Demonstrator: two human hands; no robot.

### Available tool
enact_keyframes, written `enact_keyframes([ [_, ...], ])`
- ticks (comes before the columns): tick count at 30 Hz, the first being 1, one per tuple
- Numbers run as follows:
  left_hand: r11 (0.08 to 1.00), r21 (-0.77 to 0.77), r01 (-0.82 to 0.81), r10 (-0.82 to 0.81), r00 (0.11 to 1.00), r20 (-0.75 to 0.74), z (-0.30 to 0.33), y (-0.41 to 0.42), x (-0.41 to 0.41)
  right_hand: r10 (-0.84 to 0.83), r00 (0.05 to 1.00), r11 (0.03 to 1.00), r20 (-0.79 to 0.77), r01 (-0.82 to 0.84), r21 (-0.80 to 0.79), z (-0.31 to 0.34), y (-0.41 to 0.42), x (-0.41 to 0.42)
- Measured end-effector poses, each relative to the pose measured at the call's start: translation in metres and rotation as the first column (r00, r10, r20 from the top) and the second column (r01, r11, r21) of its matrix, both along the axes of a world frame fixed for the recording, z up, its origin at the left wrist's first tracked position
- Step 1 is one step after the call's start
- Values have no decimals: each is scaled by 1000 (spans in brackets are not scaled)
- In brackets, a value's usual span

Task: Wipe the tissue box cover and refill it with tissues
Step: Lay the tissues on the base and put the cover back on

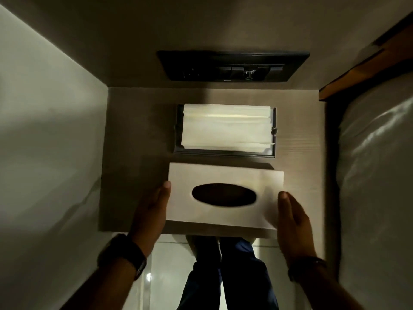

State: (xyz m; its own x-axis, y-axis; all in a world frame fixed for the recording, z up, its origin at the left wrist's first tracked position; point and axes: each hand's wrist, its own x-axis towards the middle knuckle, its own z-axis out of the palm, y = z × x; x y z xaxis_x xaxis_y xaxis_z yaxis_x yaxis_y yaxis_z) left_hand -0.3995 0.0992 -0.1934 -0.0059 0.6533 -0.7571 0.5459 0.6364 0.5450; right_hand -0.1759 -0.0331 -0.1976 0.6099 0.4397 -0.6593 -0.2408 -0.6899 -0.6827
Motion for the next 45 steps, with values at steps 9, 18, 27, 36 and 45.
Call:
enact_keyframes([
  [9, 989, -33, -147, 148, 988, 52, 24, -28, 21, 76, 980, 997, 185, -77, 1, 15, -4, -8],
  [18, 944, 263, -200, 174, 978, 119, 65, 40, 59, -73, 892, 972, 445, -37, 233, 58, 60, 22],
  [27, 958, 270, -95, 83, 995, 53, 15, 108, 83, 54, 874, 992, 482, -102, 74, 1, 126, 52],
  [36, 983, 172, -66, 66, 998, 10, -5, 106, 71, 150, 898, 982, 413, -184, 44, -15, 127, 50],
  [45, 980, 189, -60, 56, 998, 27, -14, 112, 70, 86, 944, 990, 319, -116, 76, -20, 124, 45],
])
